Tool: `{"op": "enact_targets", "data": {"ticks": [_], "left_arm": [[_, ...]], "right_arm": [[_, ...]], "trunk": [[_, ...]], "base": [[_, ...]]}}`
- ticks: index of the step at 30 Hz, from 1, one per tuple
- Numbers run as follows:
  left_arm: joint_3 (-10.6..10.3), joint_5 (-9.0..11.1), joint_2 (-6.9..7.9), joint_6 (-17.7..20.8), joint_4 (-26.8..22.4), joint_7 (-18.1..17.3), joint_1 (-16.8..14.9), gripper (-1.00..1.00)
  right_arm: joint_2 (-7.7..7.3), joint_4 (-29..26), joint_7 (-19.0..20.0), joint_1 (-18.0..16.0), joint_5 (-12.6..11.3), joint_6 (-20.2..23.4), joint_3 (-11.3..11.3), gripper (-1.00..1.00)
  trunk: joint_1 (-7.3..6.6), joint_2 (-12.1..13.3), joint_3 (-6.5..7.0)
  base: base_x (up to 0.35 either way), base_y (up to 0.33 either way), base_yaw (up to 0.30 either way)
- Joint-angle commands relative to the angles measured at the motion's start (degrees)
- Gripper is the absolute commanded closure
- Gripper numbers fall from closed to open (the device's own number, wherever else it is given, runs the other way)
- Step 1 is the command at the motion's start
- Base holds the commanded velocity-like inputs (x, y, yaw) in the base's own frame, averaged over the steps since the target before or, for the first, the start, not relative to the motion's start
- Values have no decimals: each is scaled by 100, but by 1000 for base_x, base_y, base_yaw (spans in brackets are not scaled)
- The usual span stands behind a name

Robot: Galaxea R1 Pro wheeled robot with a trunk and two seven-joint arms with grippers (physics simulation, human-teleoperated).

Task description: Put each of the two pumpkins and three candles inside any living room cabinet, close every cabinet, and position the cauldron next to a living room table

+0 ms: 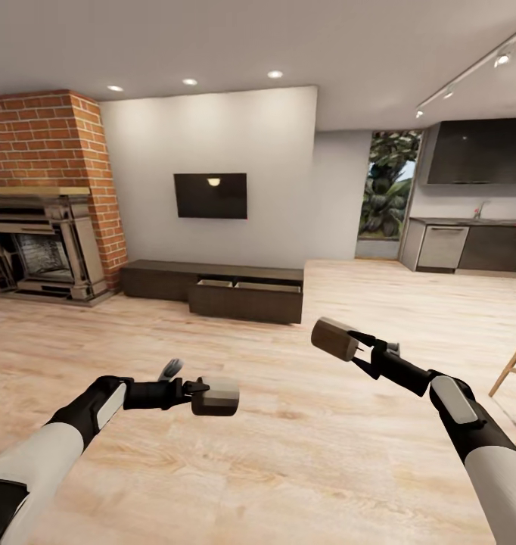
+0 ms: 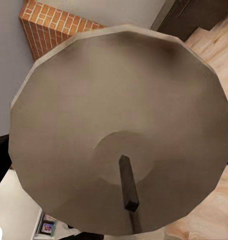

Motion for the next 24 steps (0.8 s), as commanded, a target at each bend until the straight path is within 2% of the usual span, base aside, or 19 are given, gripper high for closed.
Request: {"op": "enact_targets", "data": {"ticks": [1,7,24], "left_arm": [[-18,73,5,50,-7,-4,-5,100],[-19,73,4,50,-7,2,-5,100],[-18,73,4,50,-8,4,-5,100]], "right_arm": [[3,-1,13,-7,-47,45,-16,100],[-5,-7,33,-7,-45,31,-13,100],[25,-16,24,-7,-33,22,-13,100]], "trunk": [[3,-4,-15],[3,-4,-46],[3,-4,-50]], "base": [[322,-26,-170],[331,-6,-115],[334,0,-5]]}}
